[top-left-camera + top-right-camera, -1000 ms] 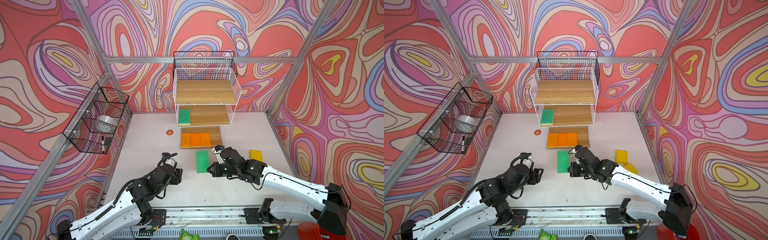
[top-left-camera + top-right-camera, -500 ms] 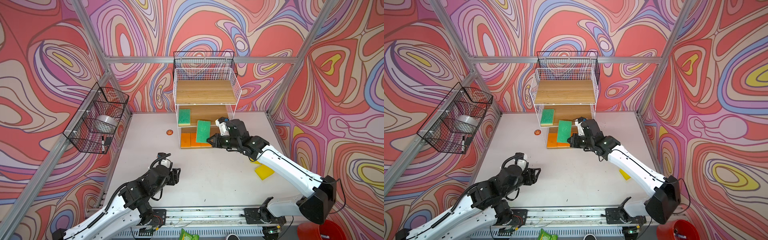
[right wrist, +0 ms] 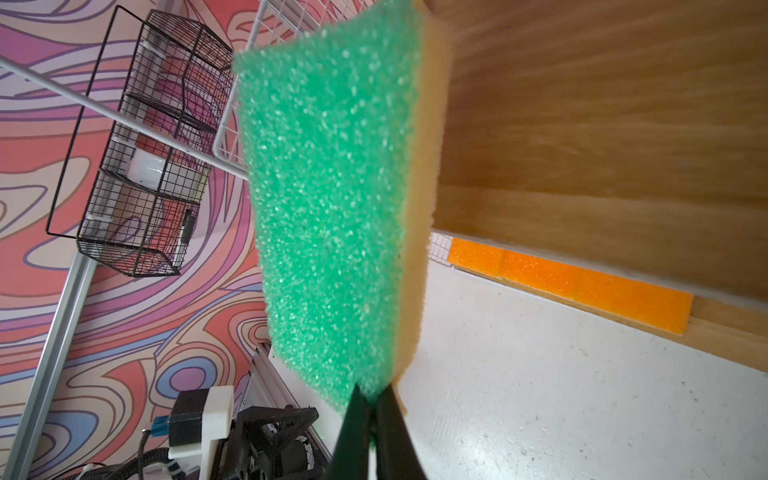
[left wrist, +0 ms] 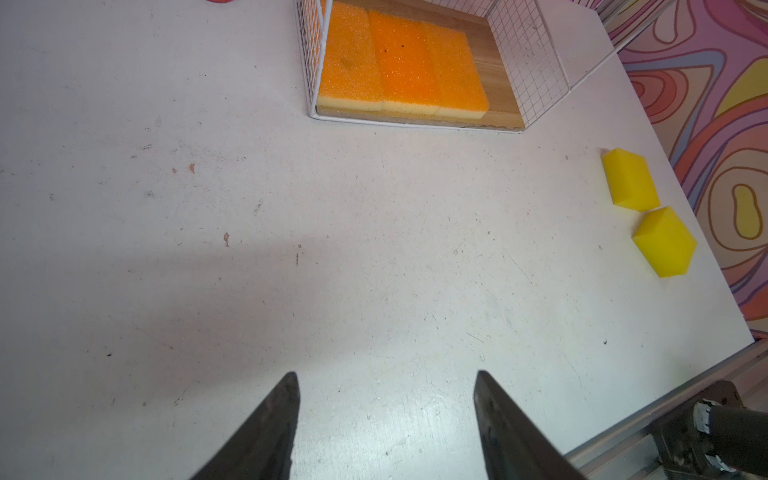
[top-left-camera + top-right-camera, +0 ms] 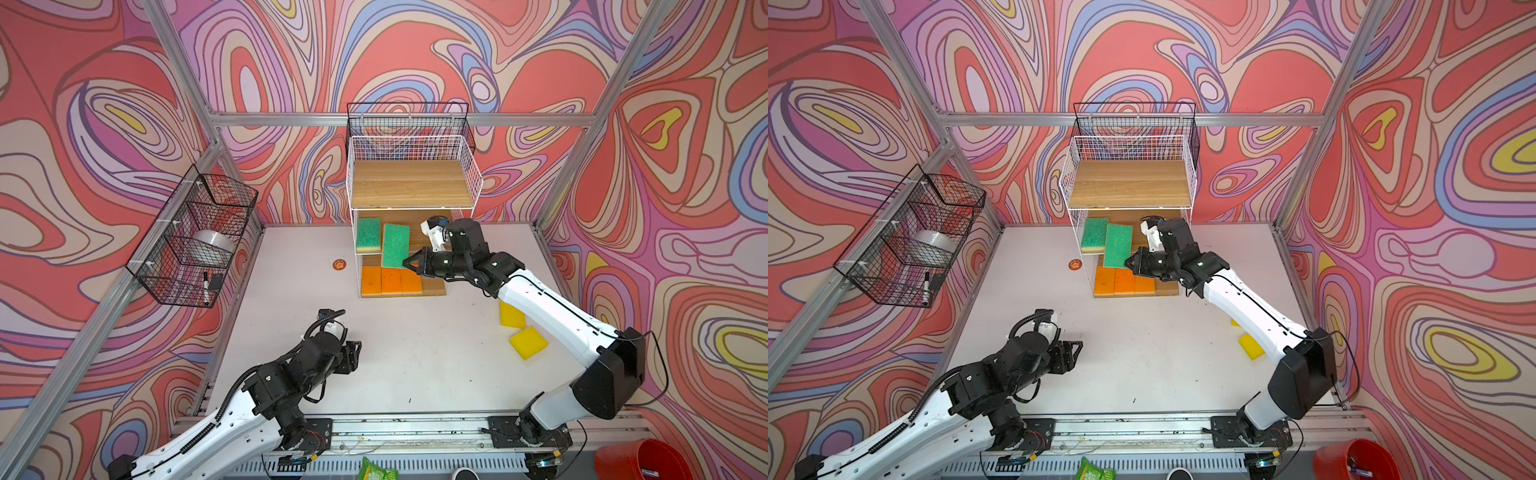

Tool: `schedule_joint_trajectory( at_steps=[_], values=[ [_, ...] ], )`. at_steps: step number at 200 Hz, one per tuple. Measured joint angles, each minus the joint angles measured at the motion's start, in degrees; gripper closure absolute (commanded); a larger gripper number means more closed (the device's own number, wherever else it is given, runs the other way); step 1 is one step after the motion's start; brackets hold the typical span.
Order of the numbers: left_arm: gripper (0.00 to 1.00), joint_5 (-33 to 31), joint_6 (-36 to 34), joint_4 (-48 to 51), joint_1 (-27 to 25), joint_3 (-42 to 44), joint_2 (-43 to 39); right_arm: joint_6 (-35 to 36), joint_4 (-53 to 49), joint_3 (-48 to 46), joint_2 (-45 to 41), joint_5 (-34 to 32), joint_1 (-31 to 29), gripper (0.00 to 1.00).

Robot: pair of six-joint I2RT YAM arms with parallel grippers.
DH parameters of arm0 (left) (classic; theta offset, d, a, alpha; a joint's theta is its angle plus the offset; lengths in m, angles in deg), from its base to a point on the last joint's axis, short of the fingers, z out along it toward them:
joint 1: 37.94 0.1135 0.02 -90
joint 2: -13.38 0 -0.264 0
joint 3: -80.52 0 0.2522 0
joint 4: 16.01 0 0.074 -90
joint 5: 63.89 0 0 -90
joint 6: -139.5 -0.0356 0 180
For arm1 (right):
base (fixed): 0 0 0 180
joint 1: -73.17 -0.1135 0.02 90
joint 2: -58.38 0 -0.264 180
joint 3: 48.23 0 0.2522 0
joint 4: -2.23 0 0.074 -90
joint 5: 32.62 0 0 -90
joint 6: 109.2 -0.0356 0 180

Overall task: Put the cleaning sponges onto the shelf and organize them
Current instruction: 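Lower the green sponge onto the tier beside the other green sponge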

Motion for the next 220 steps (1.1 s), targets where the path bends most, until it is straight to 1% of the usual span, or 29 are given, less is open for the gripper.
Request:
schedule_joint_trajectory(
  at_steps=[30,120,184,220],
  values=[
    [0.32,0.4,-0.2,-0.7,0.0,0.0,1.2,0.9,0.9,0.1,0.0,-1.7,0.0,1.00],
    [0.32,0.7,-0.2,-1.1,0.0,0.0,1.2,3.3,2.1,-0.1,0.0,-6.3,0.0,1.00],
    [0.32,0.7,-0.4,-1.1,0.0,0.0,1.4,4.0,2.9,0.0,0.3,-7.3,0.0,1.00],
    [0.32,0.6,-0.4,-1.0,0.1,0.0,0.7,4.0,3.1,1.5,3.2,-7.3,0.0,1.00]
  ],
)
